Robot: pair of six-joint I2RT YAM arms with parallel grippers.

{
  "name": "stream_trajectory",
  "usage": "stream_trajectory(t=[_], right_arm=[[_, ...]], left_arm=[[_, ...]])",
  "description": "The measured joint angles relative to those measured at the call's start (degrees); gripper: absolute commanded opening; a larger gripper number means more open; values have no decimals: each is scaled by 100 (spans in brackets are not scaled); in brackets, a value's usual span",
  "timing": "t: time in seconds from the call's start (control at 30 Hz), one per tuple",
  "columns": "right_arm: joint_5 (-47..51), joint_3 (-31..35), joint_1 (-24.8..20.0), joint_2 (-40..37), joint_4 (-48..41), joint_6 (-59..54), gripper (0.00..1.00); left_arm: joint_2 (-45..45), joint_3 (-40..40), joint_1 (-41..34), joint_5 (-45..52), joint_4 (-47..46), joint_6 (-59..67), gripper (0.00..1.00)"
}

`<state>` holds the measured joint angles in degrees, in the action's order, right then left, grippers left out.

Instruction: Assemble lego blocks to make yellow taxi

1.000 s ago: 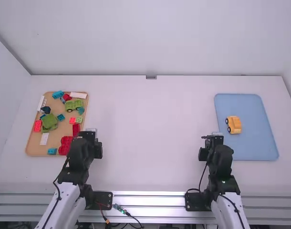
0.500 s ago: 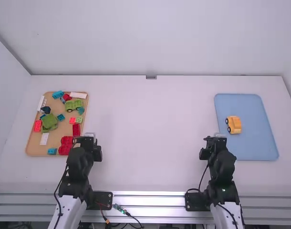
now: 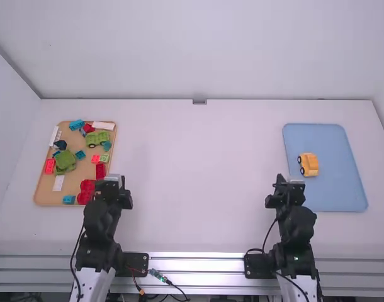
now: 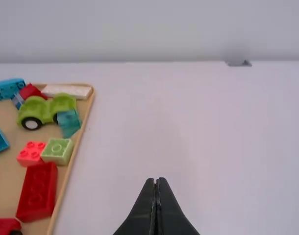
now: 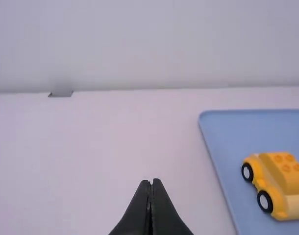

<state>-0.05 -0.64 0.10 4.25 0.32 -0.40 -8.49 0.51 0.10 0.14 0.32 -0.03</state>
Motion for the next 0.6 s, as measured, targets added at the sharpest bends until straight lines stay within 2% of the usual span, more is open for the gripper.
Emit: stream_trajectory(t=[0.23, 0.6], right_arm=[[-2, 0, 0, -363, 2, 13, 0], [-9, 0, 0, -372, 2, 2, 0]], left_arm=[[442, 0, 0, -2, 0, -2, 0], [802, 2, 0, 0, 0, -2, 0]])
